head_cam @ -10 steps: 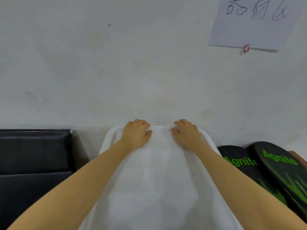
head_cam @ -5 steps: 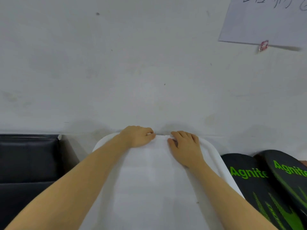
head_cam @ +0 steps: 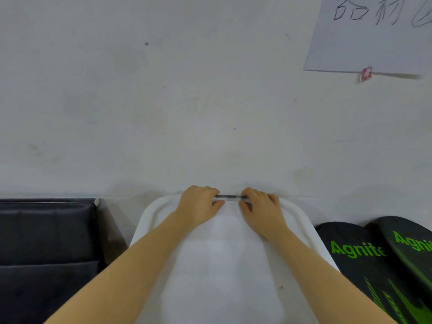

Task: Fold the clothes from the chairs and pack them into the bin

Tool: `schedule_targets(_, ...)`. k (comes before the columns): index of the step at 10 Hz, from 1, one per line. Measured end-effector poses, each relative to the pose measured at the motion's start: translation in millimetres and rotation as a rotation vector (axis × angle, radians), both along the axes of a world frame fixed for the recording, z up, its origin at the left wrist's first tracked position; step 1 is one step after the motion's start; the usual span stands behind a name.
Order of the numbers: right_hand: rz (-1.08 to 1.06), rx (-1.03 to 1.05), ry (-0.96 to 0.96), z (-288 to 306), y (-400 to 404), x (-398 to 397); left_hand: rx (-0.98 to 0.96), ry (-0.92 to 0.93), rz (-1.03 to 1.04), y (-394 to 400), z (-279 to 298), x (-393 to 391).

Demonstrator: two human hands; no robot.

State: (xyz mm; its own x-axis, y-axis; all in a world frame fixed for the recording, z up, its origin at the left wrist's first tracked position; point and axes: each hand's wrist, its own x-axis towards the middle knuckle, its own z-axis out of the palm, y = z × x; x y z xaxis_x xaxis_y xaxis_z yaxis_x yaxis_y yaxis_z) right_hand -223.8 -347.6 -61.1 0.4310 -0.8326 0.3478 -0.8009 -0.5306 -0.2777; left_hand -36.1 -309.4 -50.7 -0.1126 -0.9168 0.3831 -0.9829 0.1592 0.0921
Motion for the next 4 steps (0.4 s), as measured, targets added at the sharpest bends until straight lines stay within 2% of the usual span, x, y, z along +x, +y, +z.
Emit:
schedule_targets(1, 0.024, -0.019, -0.01, -2.2, -0.9, -0.5, -0.068, -0.056, 0.035, 6.2, -4.0, -3.7)
schedule_targets(3, 0.021, 0.073, -0.001, 4.0, 3.0, -2.6, 0.164, 0.111, 0.087, 12.2, 8.5, -8.0)
schedule_targets(4, 0.026, 0.159, -0.005, 15.5, 7.6, -5.1, 0.153, 0.216, 0.094, 24.7, 21.4, -9.3)
